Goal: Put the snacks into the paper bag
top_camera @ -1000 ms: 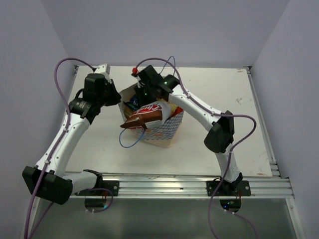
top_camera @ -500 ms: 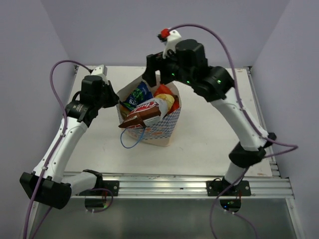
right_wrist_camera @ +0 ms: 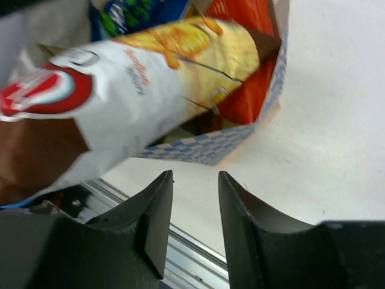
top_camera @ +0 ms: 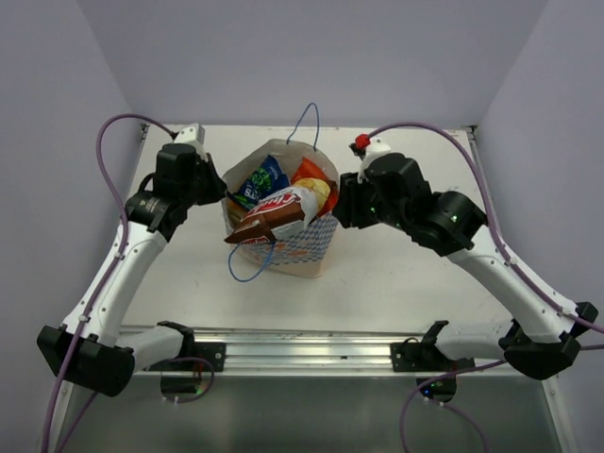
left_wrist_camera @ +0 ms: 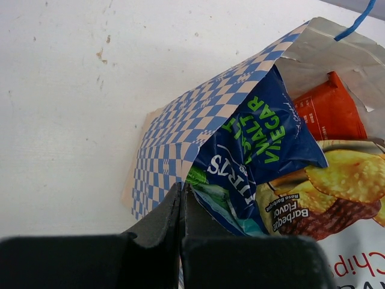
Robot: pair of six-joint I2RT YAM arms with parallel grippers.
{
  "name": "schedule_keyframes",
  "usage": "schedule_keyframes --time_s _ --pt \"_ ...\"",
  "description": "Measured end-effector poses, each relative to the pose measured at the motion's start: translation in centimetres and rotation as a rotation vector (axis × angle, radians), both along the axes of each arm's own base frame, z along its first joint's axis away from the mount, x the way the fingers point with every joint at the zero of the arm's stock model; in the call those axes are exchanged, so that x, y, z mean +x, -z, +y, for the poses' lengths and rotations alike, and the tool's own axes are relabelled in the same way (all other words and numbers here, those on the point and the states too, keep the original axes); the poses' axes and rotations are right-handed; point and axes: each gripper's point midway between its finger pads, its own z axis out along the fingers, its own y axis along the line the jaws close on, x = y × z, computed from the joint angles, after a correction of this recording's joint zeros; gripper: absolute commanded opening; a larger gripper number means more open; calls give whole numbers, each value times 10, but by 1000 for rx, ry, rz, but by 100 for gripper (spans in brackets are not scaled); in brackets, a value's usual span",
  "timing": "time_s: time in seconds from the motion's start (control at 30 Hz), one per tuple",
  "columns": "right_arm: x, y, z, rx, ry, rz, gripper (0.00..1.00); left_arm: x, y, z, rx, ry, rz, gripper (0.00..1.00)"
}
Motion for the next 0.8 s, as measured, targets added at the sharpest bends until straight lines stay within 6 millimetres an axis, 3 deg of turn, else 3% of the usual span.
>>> schedule_keyframes --time_s 0.1,0.2,0.5,0.67,0.77,0.8 --pt "-2 37 -9 -58 48 64 51 -1 0 -2 4 -1 0 0" --pt "3 55 -16 -98 97 76 52 -4 0 -3 4 -3 -2 0" --pt "30 56 -7 -75 178 20 52 -19 0 -2 -8 -5 3 0" --pt "43 71 2 -96 198 31 52 -24 2 -2 -8 -1 7 0" --pt "48 88 5 -122 207 58 45 -26 2 -1 -9 -1 6 0" --pt "48 93 5 -129 209 65 34 -26 1 -2 -11 -1 6 0"
